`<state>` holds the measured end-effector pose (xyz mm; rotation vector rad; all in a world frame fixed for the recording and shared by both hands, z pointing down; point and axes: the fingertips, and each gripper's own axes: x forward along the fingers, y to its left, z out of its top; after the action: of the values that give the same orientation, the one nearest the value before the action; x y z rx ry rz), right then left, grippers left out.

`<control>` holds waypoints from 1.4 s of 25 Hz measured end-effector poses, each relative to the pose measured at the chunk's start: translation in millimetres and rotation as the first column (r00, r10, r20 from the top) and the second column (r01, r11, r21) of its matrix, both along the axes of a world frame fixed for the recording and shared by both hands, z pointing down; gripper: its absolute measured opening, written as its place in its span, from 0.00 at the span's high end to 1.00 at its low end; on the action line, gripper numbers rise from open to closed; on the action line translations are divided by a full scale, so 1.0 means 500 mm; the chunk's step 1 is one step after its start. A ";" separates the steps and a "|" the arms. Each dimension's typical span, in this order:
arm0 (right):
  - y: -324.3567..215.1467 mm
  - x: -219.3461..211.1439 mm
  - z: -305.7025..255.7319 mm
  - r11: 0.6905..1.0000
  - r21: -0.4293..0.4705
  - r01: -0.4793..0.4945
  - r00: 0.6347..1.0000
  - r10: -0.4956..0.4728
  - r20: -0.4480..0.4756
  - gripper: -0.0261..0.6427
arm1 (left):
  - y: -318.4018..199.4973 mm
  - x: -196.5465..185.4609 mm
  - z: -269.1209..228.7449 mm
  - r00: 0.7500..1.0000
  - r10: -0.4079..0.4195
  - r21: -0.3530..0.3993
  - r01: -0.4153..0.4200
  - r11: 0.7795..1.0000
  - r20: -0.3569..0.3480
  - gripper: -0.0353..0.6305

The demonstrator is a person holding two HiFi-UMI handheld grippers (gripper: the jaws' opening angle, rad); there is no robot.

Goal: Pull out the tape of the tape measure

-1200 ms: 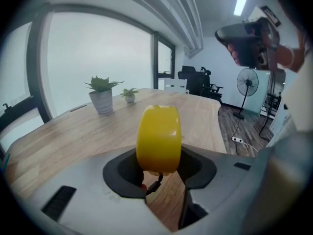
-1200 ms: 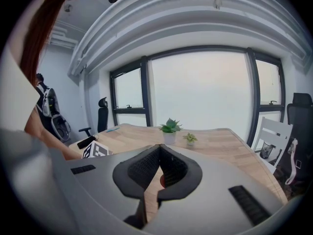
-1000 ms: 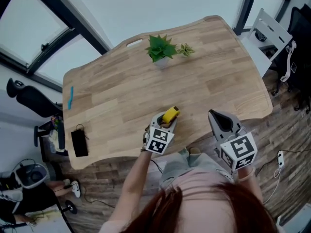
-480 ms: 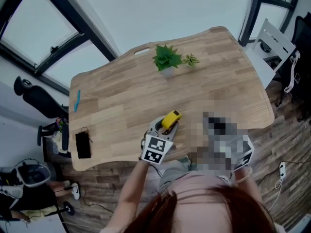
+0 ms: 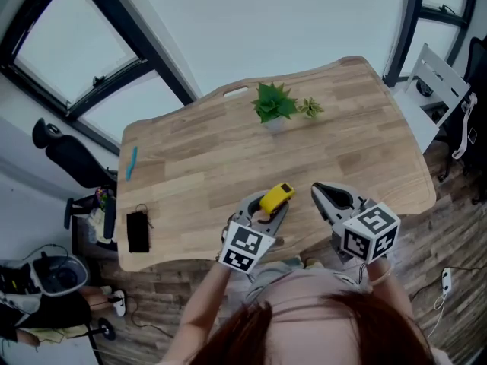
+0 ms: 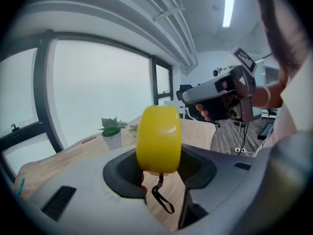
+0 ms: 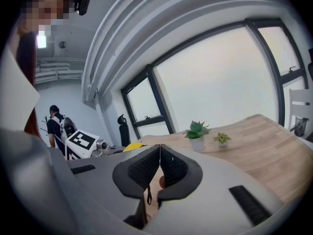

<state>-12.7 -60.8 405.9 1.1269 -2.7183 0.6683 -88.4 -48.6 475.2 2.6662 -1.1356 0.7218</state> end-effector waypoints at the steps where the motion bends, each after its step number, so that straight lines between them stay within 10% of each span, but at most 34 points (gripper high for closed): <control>1: -0.001 -0.008 -0.001 1.000 -0.017 0.008 1.000 -0.008 0.022 0.96 | 0.003 -0.002 -0.008 1.000 0.008 0.004 -0.008 1.000 -0.004 0.70; 17: -0.011 -0.111 -0.002 0.964 -0.227 0.139 0.943 -0.059 0.327 0.88 | 0.019 -0.054 -0.080 0.991 0.133 0.079 -0.131 0.988 -0.020 0.70; 35: -0.071 -0.071 -0.037 0.831 -0.324 0.452 0.698 -0.104 0.708 0.83 | -0.033 0.012 -0.151 0.986 0.157 0.160 -0.147 0.976 -0.052 0.70</control>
<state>-48.3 -96.3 387.5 0.3334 -2.8481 1.8635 -82.3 -65.3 399.9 2.9102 -1.0198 0.5873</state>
